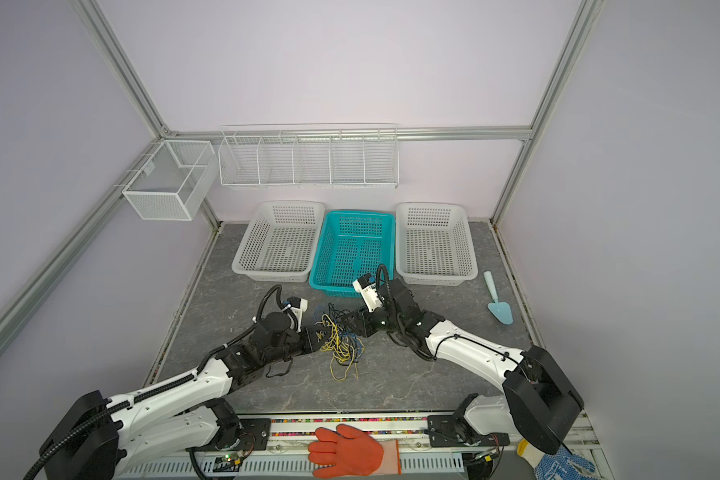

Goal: Untangle the cables

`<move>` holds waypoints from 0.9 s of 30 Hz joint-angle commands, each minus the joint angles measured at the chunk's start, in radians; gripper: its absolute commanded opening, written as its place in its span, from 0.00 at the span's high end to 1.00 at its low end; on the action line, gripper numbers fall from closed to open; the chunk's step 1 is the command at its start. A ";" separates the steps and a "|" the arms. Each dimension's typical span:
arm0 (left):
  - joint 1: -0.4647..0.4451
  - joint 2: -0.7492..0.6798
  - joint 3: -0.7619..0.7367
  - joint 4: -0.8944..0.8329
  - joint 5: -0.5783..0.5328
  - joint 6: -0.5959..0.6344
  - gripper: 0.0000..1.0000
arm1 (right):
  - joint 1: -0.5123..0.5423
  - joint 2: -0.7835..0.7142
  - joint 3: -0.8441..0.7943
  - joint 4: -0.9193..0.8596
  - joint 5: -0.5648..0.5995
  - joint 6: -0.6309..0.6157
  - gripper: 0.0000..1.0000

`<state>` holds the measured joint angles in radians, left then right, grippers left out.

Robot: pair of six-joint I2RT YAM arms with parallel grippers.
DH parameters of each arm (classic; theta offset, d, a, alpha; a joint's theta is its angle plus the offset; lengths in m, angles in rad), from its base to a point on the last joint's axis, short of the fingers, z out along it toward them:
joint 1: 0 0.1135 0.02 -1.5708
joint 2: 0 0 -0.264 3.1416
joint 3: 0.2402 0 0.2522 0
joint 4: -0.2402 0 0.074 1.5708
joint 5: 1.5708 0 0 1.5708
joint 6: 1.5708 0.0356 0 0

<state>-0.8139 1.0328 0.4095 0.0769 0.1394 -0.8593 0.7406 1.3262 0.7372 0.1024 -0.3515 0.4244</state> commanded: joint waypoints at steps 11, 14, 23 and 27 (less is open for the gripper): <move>0.015 -0.135 -0.106 -0.107 -0.071 0.008 1.00 | 0.014 0.001 0.089 -0.008 0.001 0.085 0.32; 0.015 -0.172 -0.107 -0.146 -0.093 0.017 1.00 | 0.024 -0.017 0.110 -0.063 0.024 0.093 0.31; 0.015 -0.215 -0.114 -0.115 -0.071 0.011 1.00 | 0.040 0.049 0.136 -0.153 0.006 0.105 0.28; 0.015 -0.216 -0.114 -0.116 -0.069 0.011 1.00 | 0.060 0.098 0.136 -0.100 -0.058 0.119 0.38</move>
<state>-0.8032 0.8284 0.3023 -0.0616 0.0692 -0.8539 0.7815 1.3907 0.8597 -0.0174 -0.3462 0.5205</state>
